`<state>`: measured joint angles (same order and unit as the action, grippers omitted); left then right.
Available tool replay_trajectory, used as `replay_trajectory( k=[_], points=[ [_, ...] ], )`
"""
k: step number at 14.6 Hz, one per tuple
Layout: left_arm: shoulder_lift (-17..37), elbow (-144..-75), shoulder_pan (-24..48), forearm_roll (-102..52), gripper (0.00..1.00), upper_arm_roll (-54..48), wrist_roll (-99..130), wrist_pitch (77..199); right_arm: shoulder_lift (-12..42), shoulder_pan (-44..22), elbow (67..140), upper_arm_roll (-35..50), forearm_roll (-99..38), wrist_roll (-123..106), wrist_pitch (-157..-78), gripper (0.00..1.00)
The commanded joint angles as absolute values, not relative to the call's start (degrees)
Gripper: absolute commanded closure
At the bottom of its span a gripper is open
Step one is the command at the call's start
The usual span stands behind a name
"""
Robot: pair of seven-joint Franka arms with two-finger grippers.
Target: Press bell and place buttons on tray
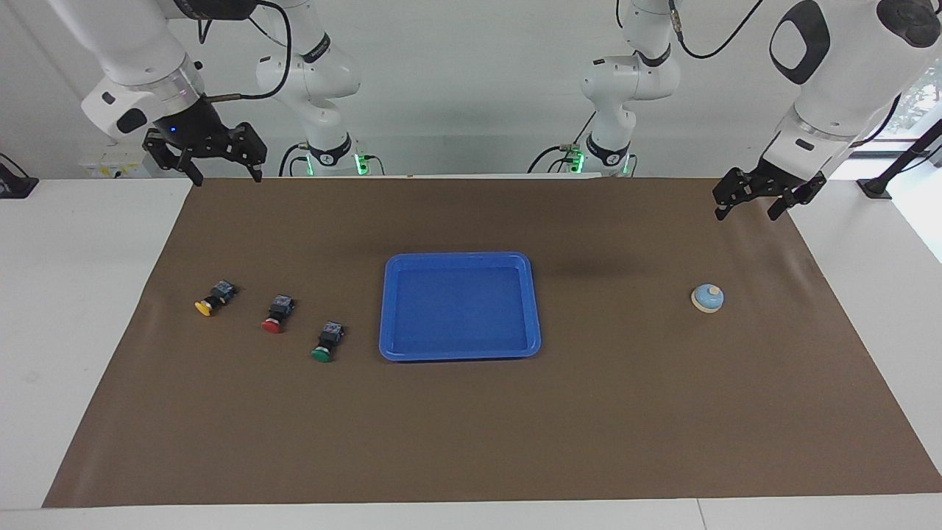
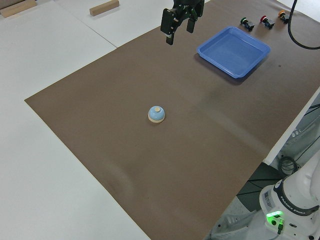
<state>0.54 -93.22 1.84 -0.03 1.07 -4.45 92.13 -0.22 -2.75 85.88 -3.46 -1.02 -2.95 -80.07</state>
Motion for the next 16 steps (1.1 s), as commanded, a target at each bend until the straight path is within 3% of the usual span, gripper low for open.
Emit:
replay_trajectory(
  k=[1, 10, 12, 13, 16],
  points=[
    [0.4, -92.4, 1.7, -1.1, 0.0, 1.1, -4.0, 90.8, -1.3, -2.6, 87.2, -3.5, -0.4, -4.4, -80.1, 0.0],
    [-0.2, -93.2, 0.4, -0.9, 0.0, 1.4, -3.9, 92.2, -1.3, -2.6, 87.2, -3.5, -0.4, -4.4, -80.1, 0.0],
    [-0.3, -94.0, 0.4, -0.5, 0.9, 1.4, -4.0, 92.3, -1.3, -2.5, 87.2, -3.5, -0.4, -4.4, -80.1, 0.0],
    [-0.4, -94.8, 0.4, -0.4, 1.0, 1.4, -4.0, 92.6, -1.3, -2.6, 87.2, -3.5, -0.4, -4.4, -80.1, 0.0],
    [-0.4, -98.1, -1.3, -0.1, 1.0, 1.4, -4.0, 95.9, -1.3, -2.6, 87.2, -3.5, -0.4, -4.4, -80.1, 0.0]
  ],
)
